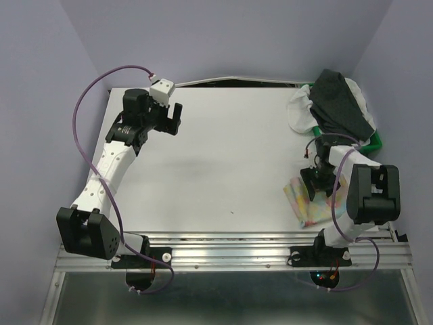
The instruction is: Fold and stack the skirts
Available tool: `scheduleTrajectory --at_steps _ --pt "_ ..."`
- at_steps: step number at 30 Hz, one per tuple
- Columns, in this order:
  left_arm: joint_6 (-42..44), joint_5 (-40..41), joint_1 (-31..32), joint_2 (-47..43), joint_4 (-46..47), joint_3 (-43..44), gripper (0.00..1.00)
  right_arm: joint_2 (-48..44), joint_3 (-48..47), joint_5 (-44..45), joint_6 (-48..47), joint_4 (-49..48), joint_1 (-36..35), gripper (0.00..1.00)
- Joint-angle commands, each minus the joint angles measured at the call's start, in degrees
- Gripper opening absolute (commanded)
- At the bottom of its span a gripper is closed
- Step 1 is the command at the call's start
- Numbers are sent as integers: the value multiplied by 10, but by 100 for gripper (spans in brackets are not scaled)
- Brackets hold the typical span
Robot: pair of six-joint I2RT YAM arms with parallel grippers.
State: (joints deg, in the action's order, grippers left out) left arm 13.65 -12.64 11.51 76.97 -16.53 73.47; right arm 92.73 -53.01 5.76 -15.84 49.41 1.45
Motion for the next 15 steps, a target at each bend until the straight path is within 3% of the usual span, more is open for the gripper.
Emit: scheduleTrajectory --at_steps 1,6,15 --pt "3 -11 -3 -30 35 -15 99 17 9 65 -45 -53 60 72" --pt "1 -13 -4 -31 34 -17 99 48 -29 82 -70 -99 124 72" --pt "1 -10 -7 -39 33 -25 99 110 -97 81 -107 -150 173 74"
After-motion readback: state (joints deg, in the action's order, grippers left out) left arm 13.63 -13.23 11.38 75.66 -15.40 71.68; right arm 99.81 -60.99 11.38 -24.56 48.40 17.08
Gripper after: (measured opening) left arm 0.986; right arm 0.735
